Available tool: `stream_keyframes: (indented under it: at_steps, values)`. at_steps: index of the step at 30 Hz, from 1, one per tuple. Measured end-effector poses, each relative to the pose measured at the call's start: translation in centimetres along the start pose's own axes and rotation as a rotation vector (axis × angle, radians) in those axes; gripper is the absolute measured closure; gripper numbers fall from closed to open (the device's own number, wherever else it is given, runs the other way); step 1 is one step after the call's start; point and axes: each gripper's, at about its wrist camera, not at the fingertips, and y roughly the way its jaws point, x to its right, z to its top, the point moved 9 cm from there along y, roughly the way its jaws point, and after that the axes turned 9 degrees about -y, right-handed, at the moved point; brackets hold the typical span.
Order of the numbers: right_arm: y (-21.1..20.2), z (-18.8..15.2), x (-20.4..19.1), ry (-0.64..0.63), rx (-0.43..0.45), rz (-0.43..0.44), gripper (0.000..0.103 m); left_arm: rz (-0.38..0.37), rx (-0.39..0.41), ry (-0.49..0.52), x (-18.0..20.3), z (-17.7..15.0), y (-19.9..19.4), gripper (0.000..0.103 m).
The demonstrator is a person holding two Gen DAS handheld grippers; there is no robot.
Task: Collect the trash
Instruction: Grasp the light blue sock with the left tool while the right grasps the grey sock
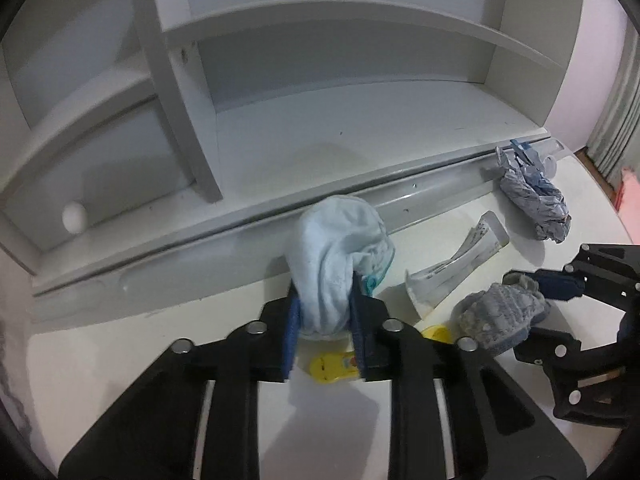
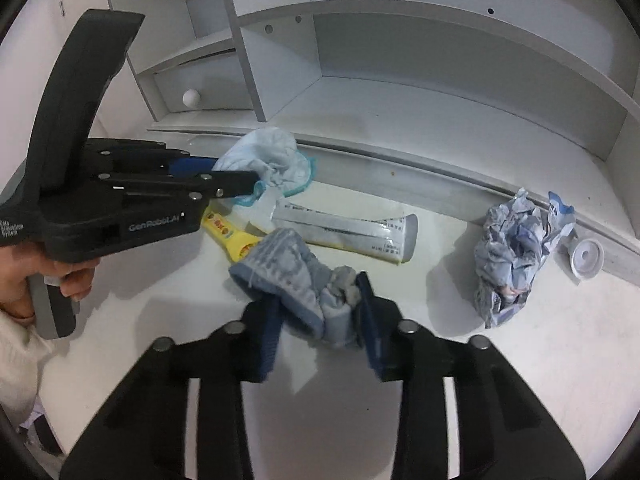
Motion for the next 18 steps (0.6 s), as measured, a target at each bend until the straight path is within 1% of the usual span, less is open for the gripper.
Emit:
stream_keyframes:
  at_steps: [2, 5, 8, 12, 14, 16, 18]
  values:
    - [-0.2, -0.2, 0.1, 0.012, 0.002, 0.006, 0.071, -0.023, 0.012, -0.008, 0.4, 0.0, -0.6, 0.085]
    - [-1.0, -0.4, 0.7, 0.033, 0.015, -0.001, 0.071, -0.015, 0.04, -0.045, -0.2, 0.1, -1.8, 0.085]
    - [-1.9, -0.4, 1.2, 0.051, 0.034, -0.007, 0.071, -0.017, 0.035, -0.092, -1.1, -0.1, -2.5, 0.085]
    - [-2.4, -1.0, 1.5, 0.072, 0.036, -0.004, 0.071, -0.026, 0.015, -0.138, -1.9, -1.4, -3.1, 0.085]
    - [-2.4, -1.2, 1.4, 0.078, 0.032, -0.001, 0.071, -0.012, 0.023, -0.161, -2.7, -1.9, -3.9, 0.085]
    - [-2.4, -1.4, 1.2, 0.08, 0.032, 0.007, 0.071, -0.042, 0.037, -0.179, -2.7, -2.1, -4.6, 0.085]
    - [-2.5, -1.5, 0.9, 0.079, 0.034, 0.012, 0.071, -0.054, 0.047, -0.194, -2.9, -2.3, -5.5, 0.085]
